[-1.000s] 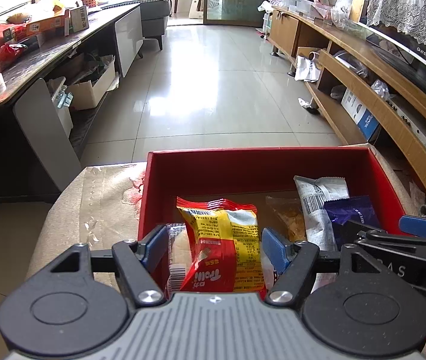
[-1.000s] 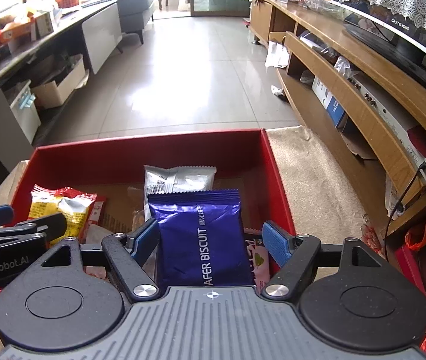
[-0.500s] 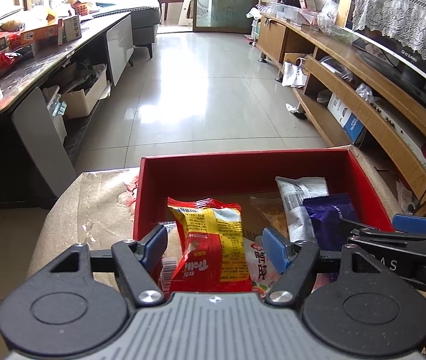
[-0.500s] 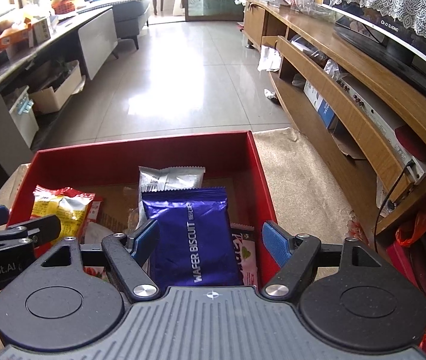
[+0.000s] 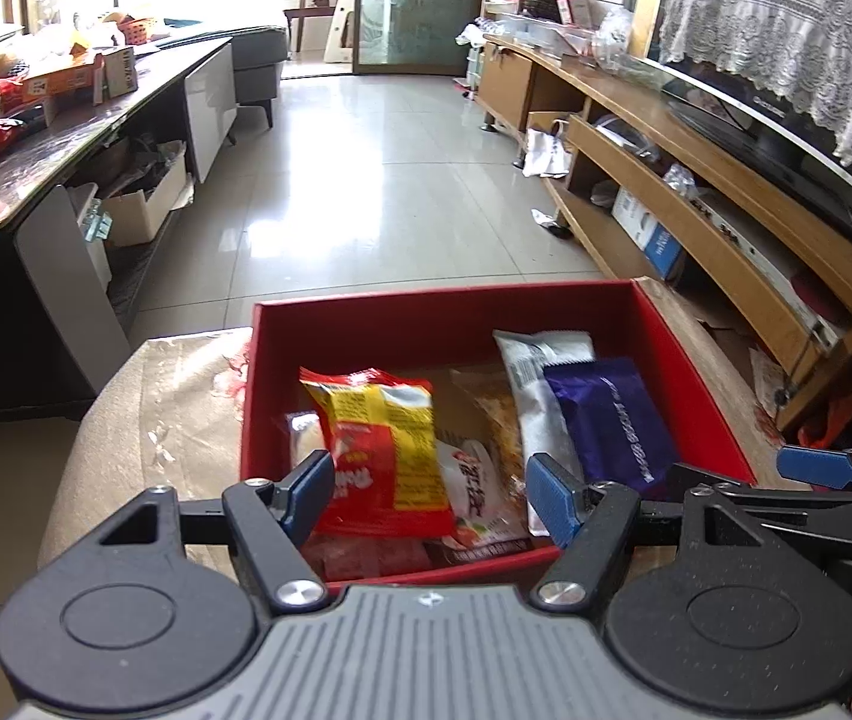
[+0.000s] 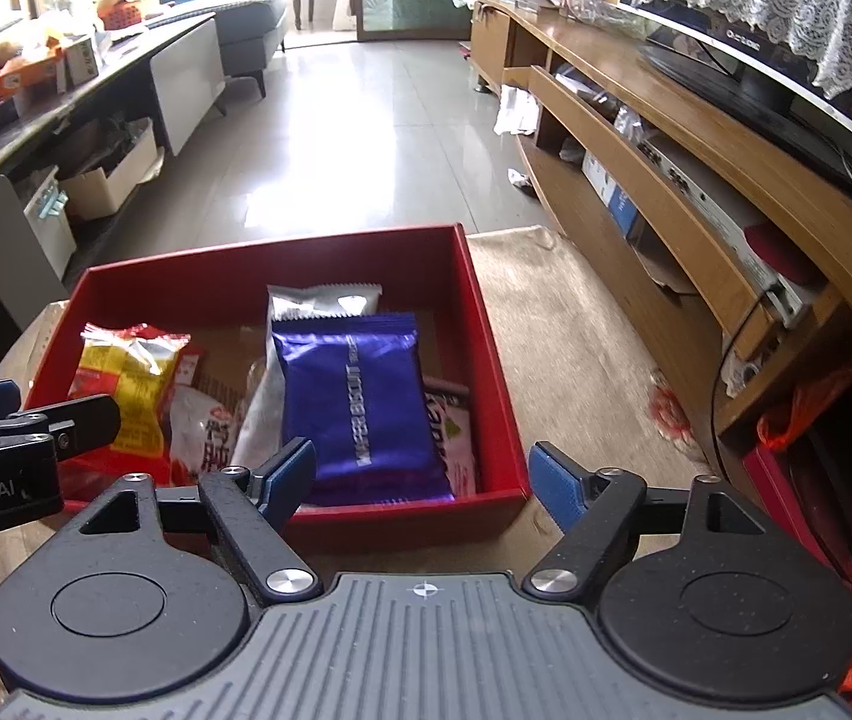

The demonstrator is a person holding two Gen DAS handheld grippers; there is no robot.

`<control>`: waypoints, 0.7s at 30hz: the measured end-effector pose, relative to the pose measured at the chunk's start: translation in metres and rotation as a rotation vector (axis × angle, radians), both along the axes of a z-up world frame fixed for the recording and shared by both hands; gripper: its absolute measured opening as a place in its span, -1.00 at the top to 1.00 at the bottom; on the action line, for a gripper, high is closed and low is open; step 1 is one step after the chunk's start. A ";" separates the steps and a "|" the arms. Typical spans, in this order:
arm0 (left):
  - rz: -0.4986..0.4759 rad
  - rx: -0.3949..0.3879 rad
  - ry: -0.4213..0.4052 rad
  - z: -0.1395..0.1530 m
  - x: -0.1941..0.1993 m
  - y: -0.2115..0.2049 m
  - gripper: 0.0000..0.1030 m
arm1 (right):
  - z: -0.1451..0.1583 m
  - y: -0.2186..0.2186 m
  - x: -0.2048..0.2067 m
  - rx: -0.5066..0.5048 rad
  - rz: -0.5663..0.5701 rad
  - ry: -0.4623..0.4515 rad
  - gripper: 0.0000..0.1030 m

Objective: Organize snacks
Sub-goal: 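Lower both bags into the red box and open both tools, then move left tool to the sausage pack while right tool moves to the gold snack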

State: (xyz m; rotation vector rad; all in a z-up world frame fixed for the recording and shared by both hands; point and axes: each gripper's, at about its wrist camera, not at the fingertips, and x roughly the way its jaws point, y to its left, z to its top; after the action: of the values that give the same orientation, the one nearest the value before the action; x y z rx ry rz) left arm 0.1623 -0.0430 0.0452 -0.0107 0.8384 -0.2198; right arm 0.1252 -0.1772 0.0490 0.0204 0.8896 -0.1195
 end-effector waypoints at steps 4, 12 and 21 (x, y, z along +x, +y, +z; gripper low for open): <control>-0.023 -0.003 0.003 0.000 -0.009 -0.004 -0.29 | 0.000 -0.004 -0.008 0.003 -0.009 0.002 -0.62; -0.058 0.002 0.022 -0.006 -0.027 -0.012 -0.30 | -0.004 -0.012 -0.027 -0.001 -0.027 0.021 -0.63; -0.139 0.016 0.096 -0.027 -0.057 -0.026 -0.30 | -0.012 -0.027 -0.053 -0.009 -0.062 0.068 -0.65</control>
State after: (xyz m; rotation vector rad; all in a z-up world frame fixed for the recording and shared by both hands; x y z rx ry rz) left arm 0.1049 -0.0687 0.0185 0.0526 0.9372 -0.3458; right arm 0.0722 -0.2043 0.0366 0.0356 0.9569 -0.1830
